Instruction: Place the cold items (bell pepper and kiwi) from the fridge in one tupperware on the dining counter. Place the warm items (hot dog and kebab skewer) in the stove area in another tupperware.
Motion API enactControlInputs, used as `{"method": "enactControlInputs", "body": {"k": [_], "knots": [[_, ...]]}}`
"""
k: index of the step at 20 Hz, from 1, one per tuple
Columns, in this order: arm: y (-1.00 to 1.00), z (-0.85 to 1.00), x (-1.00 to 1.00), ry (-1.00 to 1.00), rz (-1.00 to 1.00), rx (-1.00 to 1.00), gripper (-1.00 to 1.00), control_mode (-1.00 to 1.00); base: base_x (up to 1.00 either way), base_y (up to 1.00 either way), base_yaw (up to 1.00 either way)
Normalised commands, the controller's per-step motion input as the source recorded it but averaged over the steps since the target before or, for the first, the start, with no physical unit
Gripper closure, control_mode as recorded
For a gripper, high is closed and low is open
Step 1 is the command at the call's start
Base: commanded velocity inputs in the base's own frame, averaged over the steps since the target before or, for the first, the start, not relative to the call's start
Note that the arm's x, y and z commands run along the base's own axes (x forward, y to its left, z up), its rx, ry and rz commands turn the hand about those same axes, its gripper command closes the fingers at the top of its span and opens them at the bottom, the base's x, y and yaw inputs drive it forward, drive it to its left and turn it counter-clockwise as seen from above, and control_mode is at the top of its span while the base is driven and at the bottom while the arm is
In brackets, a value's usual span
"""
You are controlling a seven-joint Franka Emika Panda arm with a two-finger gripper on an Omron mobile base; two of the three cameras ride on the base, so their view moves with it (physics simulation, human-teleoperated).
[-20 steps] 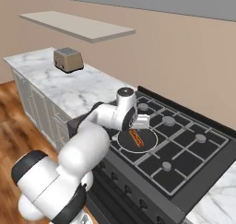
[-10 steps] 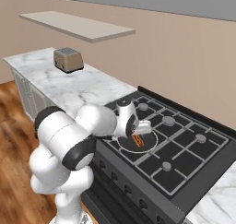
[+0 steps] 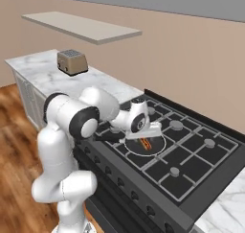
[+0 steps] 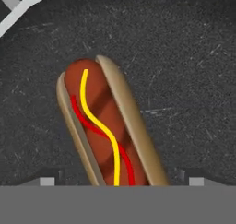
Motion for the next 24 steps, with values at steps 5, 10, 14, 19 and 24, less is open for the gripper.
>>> {"method": "enactControlInputs", "body": {"k": [5, 10, 14, 19, 24], "knots": [[-0.18, -0.96, -0.1, 0.05, 0.0, 0.06, 1.0, -1.0, 0.0, 0.0, 0.0], [0.14, -0.36, -0.66, -0.44, -0.02, 0.07, 1.0, -1.0, 0.0, 0.0, 0.0], [0.5, 0.0, -0.74, -0.88, -0.02, 0.13, 1.0, -1.0, 0.0, 0.0, 0.0], [0.13, 0.86, -0.46, -0.3, 0.07, 0.01, 1.0, -1.0, 0.0, 0.0, 0.0], [-0.33, 1.0, -0.95, 0.0, 0.33, -0.21, 1.0, -1.0, 0.0, 0.0, 0.0]]}}
